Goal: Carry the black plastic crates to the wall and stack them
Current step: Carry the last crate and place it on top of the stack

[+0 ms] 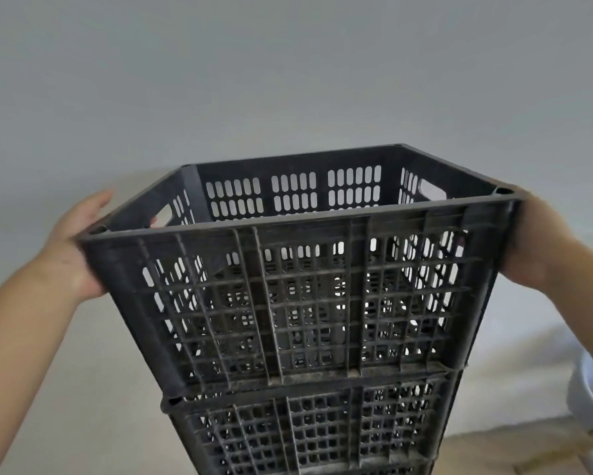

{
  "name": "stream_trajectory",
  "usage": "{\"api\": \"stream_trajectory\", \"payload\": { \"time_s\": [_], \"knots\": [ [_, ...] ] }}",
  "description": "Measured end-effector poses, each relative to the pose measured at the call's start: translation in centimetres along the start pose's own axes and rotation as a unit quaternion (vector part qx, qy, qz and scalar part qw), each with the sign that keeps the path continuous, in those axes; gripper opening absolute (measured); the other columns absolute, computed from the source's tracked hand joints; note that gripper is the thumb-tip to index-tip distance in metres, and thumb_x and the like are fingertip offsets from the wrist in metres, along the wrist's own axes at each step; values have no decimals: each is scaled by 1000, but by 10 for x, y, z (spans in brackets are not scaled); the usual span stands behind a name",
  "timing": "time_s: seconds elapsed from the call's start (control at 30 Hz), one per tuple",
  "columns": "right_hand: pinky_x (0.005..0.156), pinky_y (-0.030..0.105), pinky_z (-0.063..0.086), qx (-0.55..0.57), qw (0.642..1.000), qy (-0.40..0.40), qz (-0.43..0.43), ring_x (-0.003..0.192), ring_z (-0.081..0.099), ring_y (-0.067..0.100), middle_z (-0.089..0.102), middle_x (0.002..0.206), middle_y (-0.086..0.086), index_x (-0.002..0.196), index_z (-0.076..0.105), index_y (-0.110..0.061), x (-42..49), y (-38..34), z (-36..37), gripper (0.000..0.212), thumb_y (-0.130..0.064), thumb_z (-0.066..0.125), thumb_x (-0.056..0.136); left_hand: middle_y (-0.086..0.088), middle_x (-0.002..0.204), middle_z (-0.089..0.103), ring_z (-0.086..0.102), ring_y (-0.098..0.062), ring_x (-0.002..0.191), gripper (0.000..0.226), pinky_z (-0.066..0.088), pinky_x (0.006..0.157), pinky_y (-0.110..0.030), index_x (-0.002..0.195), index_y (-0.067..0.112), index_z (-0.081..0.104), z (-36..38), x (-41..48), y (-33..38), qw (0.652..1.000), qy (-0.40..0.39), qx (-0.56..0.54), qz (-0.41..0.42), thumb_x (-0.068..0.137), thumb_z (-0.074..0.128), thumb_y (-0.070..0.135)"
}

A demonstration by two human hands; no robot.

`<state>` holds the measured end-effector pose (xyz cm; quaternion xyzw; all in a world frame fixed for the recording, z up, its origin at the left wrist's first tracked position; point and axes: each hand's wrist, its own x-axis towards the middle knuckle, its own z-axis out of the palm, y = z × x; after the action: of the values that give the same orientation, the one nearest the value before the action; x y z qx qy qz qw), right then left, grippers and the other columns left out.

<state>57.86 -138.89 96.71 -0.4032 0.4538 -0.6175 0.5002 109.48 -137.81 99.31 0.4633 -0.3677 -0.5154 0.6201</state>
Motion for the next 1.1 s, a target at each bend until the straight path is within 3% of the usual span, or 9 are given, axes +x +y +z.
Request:
{"api": "stream_trajectory", "payload": {
  "time_s": [0.1, 0.2, 0.37, 0.43, 0.57, 0.73, 0.87, 1.0, 1.1],
  "knots": [
    [100, 48, 51, 8, 999, 18, -42, 111, 69, 24, 71, 125, 5, 130, 67, -16, -21, 25, 7, 44, -33, 40, 101, -5, 100, 77, 74, -25, 91, 40, 47, 98, -39, 100, 23, 79, 7, -22, -21, 999, -37, 8, 34, 91, 52, 51],
    [103, 49, 48, -19, 996, 68, -63, 115, 67, 26, 72, 124, 6, 125, 68, -14, -41, 55, 10, 49, -41, 34, 103, -13, 135, 67, 66, -34, 121, 55, 42, 110, -55, 133, 17, 68, -1, -30, -47, 998, -19, 29, 43, 99, 42, 51],
    [85, 27, 54, -29, 989, 134, -56, 83, 69, -3, 72, 101, -8, 106, 69, -31, -71, 115, 9, 36, -53, 41, 102, -16, 137, 64, 60, -36, 128, 65, 43, 107, -57, 141, 12, 59, -11, -57, -101, 996, 5, 47, 72, 106, 28, 56],
    [71, 14, 52, -35, 985, 154, -67, 69, 64, -11, 67, 92, -14, 114, 63, -29, -76, 128, 11, 25, -41, 43, 106, -12, 141, 63, 57, -29, 133, 70, 38, 111, -54, 146, 17, 55, -13, -66, -121, 997, 18, 51, 57, 104, 23, 63],
    [74, 22, 46, -74, 979, 171, -83, 70, 61, -12, 66, 95, -18, 122, 58, -35, -79, 136, 15, 24, -45, 43, 105, 9, 127, 72, 67, -4, 115, 55, 36, 115, -39, 128, 29, 66, -20, -71, -147, 993, 58, 102, 29, 99, 37, 67],
    [76, 25, 48, -80, 981, 154, -89, 86, 64, -4, 68, 103, -17, 110, 59, -41, -80, 136, 19, 19, -49, 42, 105, 13, 144, 57, 51, -12, 134, 102, 30, 119, -42, 150, 30, 47, -25, -64, -152, 976, 109, 185, 32, 70, 41, 95],
    [76, 24, 46, -90, 980, 152, -89, 84, 60, -2, 64, 97, -18, 113, 57, -38, -80, 135, 18, 19, -46, 40, 106, 11, 134, 58, 52, -11, 129, 65, 33, 107, -31, 146, 20, 48, -16, -70, -153, 968, 146, 194, 70, 102, 33, 64],
    [64, 13, 40, -109, 978, 157, -80, 71, 58, -8, 59, 92, -17, 119, 52, -32, -80, 131, 16, 22, -44, 37, 108, 26, 100, 52, 55, -1, 97, 41, 32, 97, -26, 135, 24, 48, -3, -80, -154, 965, 165, 185, 91, 108, 32, 50],
    [69, 16, 42, -103, 980, 152, -80, 68, 60, -13, 61, 94, -17, 120, 54, -32, -77, 134, 14, 24, -46, 39, 107, 17, 117, 54, 51, -9, 120, 52, 31, 99, -26, 148, 18, 43, -4, -79, -157, 965, 173, 175, 91, 108, 32, 49]
  ]
}}
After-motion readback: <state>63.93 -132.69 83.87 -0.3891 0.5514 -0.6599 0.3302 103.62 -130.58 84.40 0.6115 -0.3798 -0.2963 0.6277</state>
